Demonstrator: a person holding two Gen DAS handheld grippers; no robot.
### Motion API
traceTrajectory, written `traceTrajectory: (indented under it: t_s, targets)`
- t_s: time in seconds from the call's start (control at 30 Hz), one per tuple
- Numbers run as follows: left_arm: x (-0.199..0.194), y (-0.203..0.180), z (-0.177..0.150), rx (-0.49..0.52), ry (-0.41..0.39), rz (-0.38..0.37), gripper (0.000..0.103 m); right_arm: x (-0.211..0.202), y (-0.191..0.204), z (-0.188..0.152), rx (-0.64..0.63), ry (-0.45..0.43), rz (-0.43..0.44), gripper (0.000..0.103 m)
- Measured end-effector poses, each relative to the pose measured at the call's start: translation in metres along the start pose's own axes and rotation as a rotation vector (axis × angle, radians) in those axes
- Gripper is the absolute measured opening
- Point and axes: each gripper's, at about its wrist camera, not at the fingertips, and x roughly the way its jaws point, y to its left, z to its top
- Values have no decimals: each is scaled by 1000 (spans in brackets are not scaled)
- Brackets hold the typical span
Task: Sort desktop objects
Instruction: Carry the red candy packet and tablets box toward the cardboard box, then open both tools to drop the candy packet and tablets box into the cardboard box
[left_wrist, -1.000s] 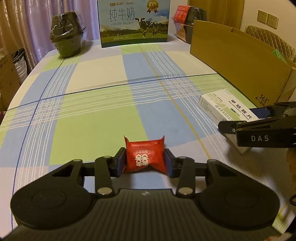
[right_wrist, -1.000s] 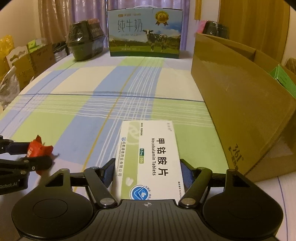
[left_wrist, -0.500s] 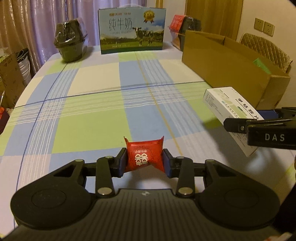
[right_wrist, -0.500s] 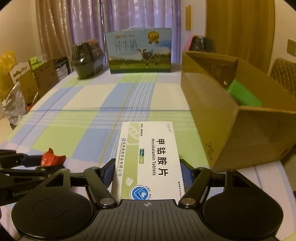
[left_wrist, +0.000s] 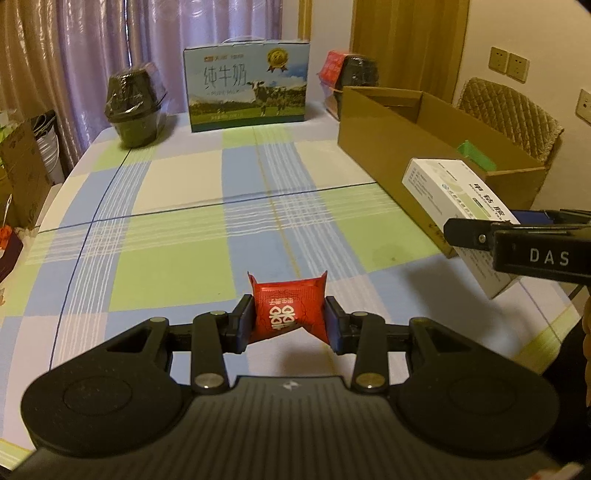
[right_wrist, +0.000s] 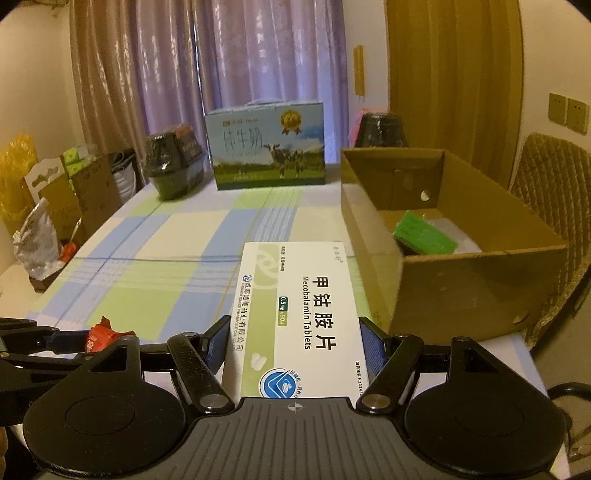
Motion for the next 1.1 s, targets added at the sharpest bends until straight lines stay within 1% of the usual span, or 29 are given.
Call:
traceTrajectory:
  t_s: [0.27, 0.43, 0.57, 0.83, 0.97, 1.1]
  targets:
    - [-8, -19, 8, 27, -12, -18, 34, -22, -19, 7, 16, -40, -22, 68]
    - [-8, -33, 26, 43, -25, -47, 34, -34, -40, 20, 29, -79, -54, 68]
    - [-6, -49, 51, 54, -59, -89, 34, -41, -66, 39, 19, -120, -105, 68]
    - [15, -102, 125, 75, -137, -218, 34, -31, -138, 87, 42, -173, -211, 68]
    - [35, -132, 158, 98, -160, -258, 34, -16, -165, 100, 67, -175, -230, 68]
    - [63, -158, 180, 114, -164, -280, 35, -1, -185, 105, 79, -160, -236, 68]
